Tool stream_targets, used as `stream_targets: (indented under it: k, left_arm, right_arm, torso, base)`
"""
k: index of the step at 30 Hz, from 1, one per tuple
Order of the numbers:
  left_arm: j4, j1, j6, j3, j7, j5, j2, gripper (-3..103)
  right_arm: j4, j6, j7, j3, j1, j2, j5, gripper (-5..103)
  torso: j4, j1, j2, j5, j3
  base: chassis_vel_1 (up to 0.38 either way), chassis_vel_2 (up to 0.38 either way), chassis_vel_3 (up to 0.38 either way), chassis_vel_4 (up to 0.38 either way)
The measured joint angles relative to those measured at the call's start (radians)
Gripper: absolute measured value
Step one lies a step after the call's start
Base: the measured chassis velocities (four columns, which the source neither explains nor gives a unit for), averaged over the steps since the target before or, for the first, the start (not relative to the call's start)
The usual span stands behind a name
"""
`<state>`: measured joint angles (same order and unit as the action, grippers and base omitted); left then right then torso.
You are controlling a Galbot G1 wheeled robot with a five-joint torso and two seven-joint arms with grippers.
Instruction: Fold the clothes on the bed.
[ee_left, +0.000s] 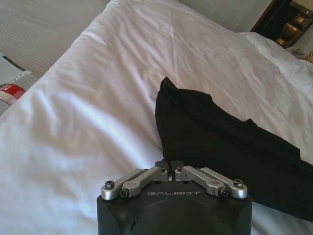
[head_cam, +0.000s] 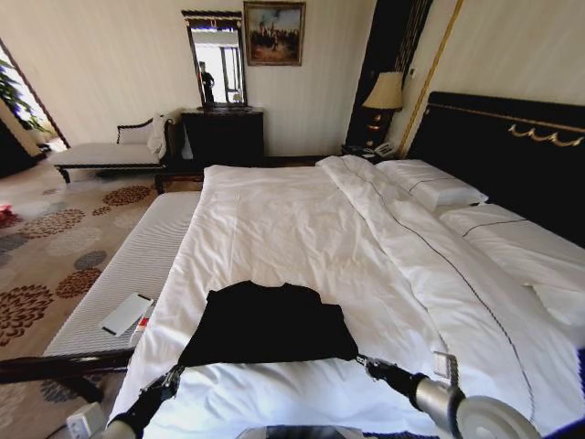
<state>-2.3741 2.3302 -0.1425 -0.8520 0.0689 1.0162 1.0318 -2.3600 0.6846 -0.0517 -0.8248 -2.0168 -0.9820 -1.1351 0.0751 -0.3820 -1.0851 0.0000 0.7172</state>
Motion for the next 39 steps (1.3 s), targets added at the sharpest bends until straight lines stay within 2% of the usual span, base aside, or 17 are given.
stream_targets:
  k: [7, 14, 19, 20, 21, 22, 25, 29, 37, 39]
  left_arm:
    - [-0.004, 0.033, 0.016, 0.016, -0.001, -0.028, 0.012, 1]
    - [0.018, -0.009, 0.01, 0.028, 0.01, -0.025, 0.015, 1]
    - [0.022, -0.099, -0.029, 0.02, 0.057, 0.021, 0.0, 1]
    - [0.022, -0.152, -0.05, 0.019, 0.089, 0.049, -0.014, 1]
    - [0.022, -0.152, -0.05, 0.019, 0.089, 0.049, -0.014, 1]
    - [0.022, -0.192, -0.063, 0.023, 0.114, 0.067, -0.026, 1]
    - [0.028, -0.296, -0.091, 0.055, 0.181, 0.107, -0.058, 1]
    - [0.041, -0.372, -0.105, 0.099, 0.227, 0.128, -0.093, 1]
    - [0.093, -0.456, -0.113, 0.149, 0.255, 0.151, -0.121, 1]
    - [0.119, -0.511, -0.115, 0.18, 0.269, 0.162, -0.13, 1]
  right_arm:
    - [-0.015, -0.014, 0.008, -0.011, -0.044, -0.019, 0.036, 0]
    - [-0.005, -0.016, -0.002, 0.006, -0.002, -0.011, 0.031, 0]
    - [0.007, -0.012, -0.029, 0.007, 0.055, 0.015, -0.03, 0]
    - [0.014, -0.007, -0.044, 0.007, 0.083, 0.028, -0.063, 0]
    - [0.014, -0.007, -0.044, 0.007, 0.083, 0.028, -0.063, 0]
    - [0.019, -0.003, -0.054, 0.01, 0.102, 0.036, -0.082, 0]
    - [0.033, 0.005, -0.076, 0.03, 0.152, 0.055, -0.119, 0]
    - [0.048, 0.013, -0.098, 0.054, 0.205, 0.075, -0.158, 0]
    - [0.1, 0.027, -0.138, 0.126, 0.339, 0.116, -0.217, 0]
    - [0.135, 0.028, -0.149, 0.161, 0.401, 0.134, -0.234, 0]
  torso:
    - [0.0001, 0.0, 0.0, 0.0001, 0.0]
    - [0.0001, 0.0, 0.0, 0.0, 0.0]
    - [0.0001, 0.0, 0.0, 0.0, 0.0]
    - [0.0001, 0.0, 0.0, -0.0001, 0.0]
    - [0.0001, 0.0, 0.0, -0.0001, 0.0]
    - [-0.0001, 0.0, 0.0, -0.0001, 0.0]
    - [0.0004, 0.0, 0.0, -0.0001, 0.0]
    - [0.0003, 0.0, 0.0, 0.0, 0.0]
    - [-0.0001, 0.0, 0.0, 0.0001, 0.0]
    - [-0.0002, 0.0, 0.0, 0.0001, 0.0]
  base:
    - [0.0, 0.0, 0.0, 0.0]
    - [0.0, 0.0, 0.0, 0.0]
    - [0.0, 0.0, 0.0, 0.0]
    - [0.0, 0.0, 0.0, 0.0]
    - [0.0, 0.0, 0.0, 0.0]
    - [0.0, 0.0, 0.0, 0.0]
    - [0.0, 0.0, 0.0, 0.0]
    - [0.0, 0.0, 0.0, 0.0]
    - [0.0, 0.0, 0.0, 0.0]
    - [0.0, 0.0, 0.0, 0.0]
